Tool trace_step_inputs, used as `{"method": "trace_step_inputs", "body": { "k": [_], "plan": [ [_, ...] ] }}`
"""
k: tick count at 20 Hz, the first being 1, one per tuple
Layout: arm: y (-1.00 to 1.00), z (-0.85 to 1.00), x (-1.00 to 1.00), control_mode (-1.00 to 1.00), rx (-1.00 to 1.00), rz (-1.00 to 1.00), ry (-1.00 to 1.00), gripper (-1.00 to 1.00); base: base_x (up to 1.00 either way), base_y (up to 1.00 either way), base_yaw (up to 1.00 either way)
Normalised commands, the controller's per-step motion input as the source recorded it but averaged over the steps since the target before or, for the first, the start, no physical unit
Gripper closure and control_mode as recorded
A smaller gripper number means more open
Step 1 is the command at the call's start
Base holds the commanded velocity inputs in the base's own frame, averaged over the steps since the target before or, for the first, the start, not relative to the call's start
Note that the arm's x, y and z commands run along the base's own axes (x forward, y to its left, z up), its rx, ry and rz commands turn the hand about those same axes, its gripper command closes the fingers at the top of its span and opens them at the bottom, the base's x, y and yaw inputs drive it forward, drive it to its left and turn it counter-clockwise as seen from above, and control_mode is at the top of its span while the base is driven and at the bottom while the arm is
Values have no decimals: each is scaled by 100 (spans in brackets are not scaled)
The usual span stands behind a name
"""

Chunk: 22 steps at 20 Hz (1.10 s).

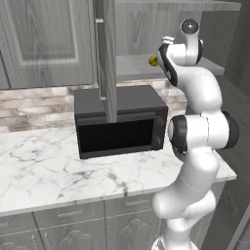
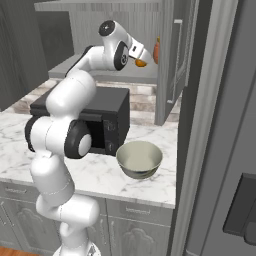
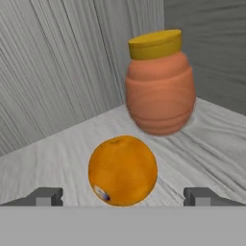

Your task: Open the cabinet. Pick the pear and orange from the cabinet and place them into the bowl. Then close the cabinet.

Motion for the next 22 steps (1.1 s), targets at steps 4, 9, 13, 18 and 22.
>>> {"method": "trace_step_inputs", "body": {
  "k": [4,9,13,18,22],
  "plan": [
    [-22,-1,8,-100,0,4,0,-100,0,0,0],
    [-13,-8,2,-100,0,4,0,-100,0,0,0],
    [0,-3,1,-100,0,0,0,-100,0,0,0],
    [0,-16,8,-100,0,0,0,-100,0,0,0],
    [0,-18,20,-100,0,0,0,-100,0,0,0]
  ]
}}
